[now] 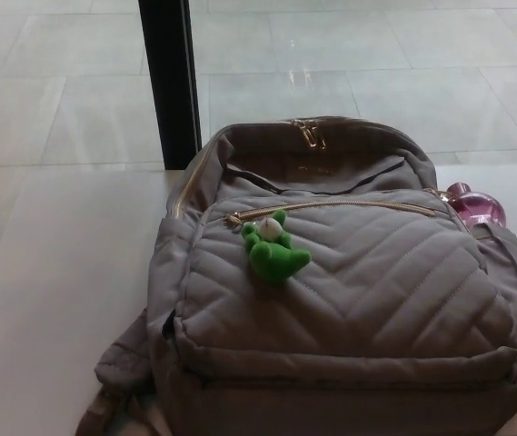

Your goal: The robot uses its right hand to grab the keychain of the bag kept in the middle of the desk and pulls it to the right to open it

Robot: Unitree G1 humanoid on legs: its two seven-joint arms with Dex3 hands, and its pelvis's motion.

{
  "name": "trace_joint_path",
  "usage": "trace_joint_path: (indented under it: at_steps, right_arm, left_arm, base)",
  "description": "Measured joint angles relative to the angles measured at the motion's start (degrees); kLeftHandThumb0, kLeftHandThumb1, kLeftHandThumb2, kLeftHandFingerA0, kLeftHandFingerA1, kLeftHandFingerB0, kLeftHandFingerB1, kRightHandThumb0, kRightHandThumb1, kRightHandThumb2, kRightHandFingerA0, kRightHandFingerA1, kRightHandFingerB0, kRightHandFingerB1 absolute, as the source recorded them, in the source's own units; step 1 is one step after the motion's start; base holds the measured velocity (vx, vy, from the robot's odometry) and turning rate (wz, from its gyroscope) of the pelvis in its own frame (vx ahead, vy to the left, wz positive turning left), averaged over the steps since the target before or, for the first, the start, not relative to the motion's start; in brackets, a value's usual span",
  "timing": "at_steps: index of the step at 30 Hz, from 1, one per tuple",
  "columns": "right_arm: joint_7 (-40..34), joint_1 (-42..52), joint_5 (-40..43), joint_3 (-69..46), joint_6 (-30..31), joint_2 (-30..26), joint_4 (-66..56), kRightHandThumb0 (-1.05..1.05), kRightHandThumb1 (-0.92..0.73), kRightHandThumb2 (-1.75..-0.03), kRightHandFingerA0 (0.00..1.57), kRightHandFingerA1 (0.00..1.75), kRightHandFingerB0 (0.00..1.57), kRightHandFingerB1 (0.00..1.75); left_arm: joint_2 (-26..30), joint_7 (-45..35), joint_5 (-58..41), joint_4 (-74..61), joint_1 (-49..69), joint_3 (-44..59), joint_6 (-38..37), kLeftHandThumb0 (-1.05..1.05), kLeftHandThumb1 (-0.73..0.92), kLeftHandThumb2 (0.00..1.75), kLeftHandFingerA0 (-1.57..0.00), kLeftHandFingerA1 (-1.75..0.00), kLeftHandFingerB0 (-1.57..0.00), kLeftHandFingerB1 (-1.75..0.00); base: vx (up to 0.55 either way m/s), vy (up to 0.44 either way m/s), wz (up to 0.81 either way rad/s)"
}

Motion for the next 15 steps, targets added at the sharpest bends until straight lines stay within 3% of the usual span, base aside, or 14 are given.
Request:
trace_joint_path:
  at_steps: [1, 2, 3, 4, 5, 6, 7, 8, 9, 10, 12, 13, 14, 15]
  right_arm:
    - [0.0, -1.3, 0.2, 0.5, 0.5, 0.0, -2.1, -0.79, -0.56, -0.92, 0.34, 0.57, 0.08, 0.41]
    - [0.0, -2.2, 0.3, 1.0, 0.8, 0.1, -3.4, -0.82, -0.54, -0.9, 0.39, 0.56, 0.15, 0.41]
    - [0.0, -4.0, 0.5, 2.0, 1.3, 0.3, -5.9, -0.82, -0.54, -0.9, 0.39, 0.56, 0.15, 0.41]
    - [0.0, -5.3, 0.7, 2.8, 1.9, 0.5, -7.9, -0.7, -0.64, -0.6, 0.39, 0.53, 0.27, 0.32]
    - [0.0, -6.6, 0.8, 3.5, 2.4, 0.7, -9.7, -0.7, -0.63, -0.59, 0.39, 0.51, 0.32, 0.32]
    - [0.0, -8.0, 1.0, 4.5, 2.9, 1.0, -11.6, -0.69, -0.62, -0.59, 0.38, 0.5, 0.35, 0.33]
    - [0.0, -8.9, 1.0, 5.2, 3.1, 1.2, -12.7, -0.7, -0.48, -0.87, 0.32, 0.58, 0.28, 0.45]
    - [0.0, -10.7, 1.2, 6.7, 3.9, 2.0, -15.4, -0.7, -0.48, -0.87, 0.32, 0.58, 0.28, 0.45]
    - [0.0, -11.9, 1.3, 7.9, 4.5, 2.6, -17.1, -0.71, -0.63, -0.6, 0.43, 0.6, 0.3, 0.32]
    - [0.0, -13.1, 1.3, 9.0, 4.9, 3.1, -18.6, -0.76, -0.65, -0.6, 0.48, 0.71, 0.3, 0.31]
    - [0.2, -16.1, 1.4, 12.5, 6.2, 4.6, -22.3, -0.82, -0.66, -0.61, 0.41, 0.64, 0.31, 0.32]
    - [0.3, -17.7, 1.4, 14.5, 6.9, 5.3, -24.3, -0.87, -0.67, -0.61, 0.42, 0.95, 0.33, 0.33]
    - [0.4, -18.8, 1.4, 15.9, 7.5, 5.8, -25.6, -0.91, -0.67, -0.61, 0.38, 0.79, 0.32, 0.34]
    - [0.6, -20.1, 1.4, 17.6, 8.1, 6.3, -27.1, -0.91, -0.67, -0.61, 0.38, 0.79, 0.32, 0.34]
  left_arm:
    - [0.0, 0.0, 0.0, 0.0, 0.0, 0.0, 0.0, -0.63, 0.58, 0.9, -0.49, -0.59, -0.3, -0.48]
    - [-0.1, 0.0, 0.0, 0.0, 0.0, 0.0, 0.0, -0.59, 0.71, 0.62, -0.55, -0.48, -0.37, -0.34]
    - [-0.1, 0.0, 0.0, 0.0, -0.1, 0.0, 0.0, -0.59, 0.71, 0.62, -0.55, -0.48, -0.37, -0.34]
    - [-0.2, 0.0, 0.0, 0.0, -0.1, 0.0, 0.0, -0.62, 0.57, 0.9, -0.51, -0.6, -0.33, -0.48]
    - [-0.2, -0.1, 0.0, 0.0, -0.2, 0.0, 0.0, -0.62, 0.7, 0.62, -0.55, -0.49, -0.4, -0.35]
    - [-0.2, -0.1, 0.0, 0.0, -0.2, 0.0, 0.0, -0.62, 0.7, 0.61, -0.54, -0.47, -0.39, -0.34]
    - [-0.3, -0.1, 0.0, 0.0, -0.2, 0.0, 0.0, -0.62, 0.71, 0.62, -0.53, -0.46, -0.39, -0.34]
    - [-0.4, -0.1, 0.0, 0.0, -0.2, 0.0, 0.0, -0.62, 0.71, 0.62, -0.53, -0.46, -0.39, -0.34]
    - [-0.5, -0.1, 0.0, 0.0, -0.2, 0.0, 0.0, -0.62, 0.7, 0.61, -0.51, -0.47, -0.38, -0.34]
    - [-0.5, -0.2, 0.0, 0.0, -0.2, 0.0, 0.0, -0.62, 0.71, 0.61, -0.51, -0.47, -0.38, -0.35]
    - [-0.5, -0.3, 0.0, 0.0, -0.2, 0.0, 0.0, -0.62, 0.69, 0.61, -0.52, -0.48, -0.39, -0.35]
    - [-0.6, -0.4, 0.0, -0.1, -0.2, 0.0, 0.0, -0.62, 0.71, 0.62, -0.53, -0.47, -0.38, -0.34]
    - [-0.6, -0.4, 0.0, -0.1, -0.2, 0.0, 0.0, -0.65, 0.57, 0.92, -0.48, -0.58, -0.32, -0.48]
    - [-0.6, -0.5, -0.1, -0.1, -0.2, 0.0, 0.0, -0.65, 0.57, 0.92, -0.48, -0.58, -0.32, -0.48]
  base:
    - [0.0, 0.0, 0.0]
    - [0.0, 0.0, 0.0]
    - [0.0, 0.0, 0.0]
    - [0.0, 0.0, 0.0]
    - [0.0, 0.0, 0.0]
    - [0.0, 0.0, 0.0]
    - [0.0, 0.0, 0.0]
    - [0.0, 0.0, 0.0]
    - [0.0, 0.0, 0.0]
    - [0.0, 0.0, 0.0]
    - [0.0, 0.0, 0.0]
    - [0.0, 0.0, 0.0]
    - [0.0, 0.0, 0.0]
    - [0.0, 0.0, 0.0]
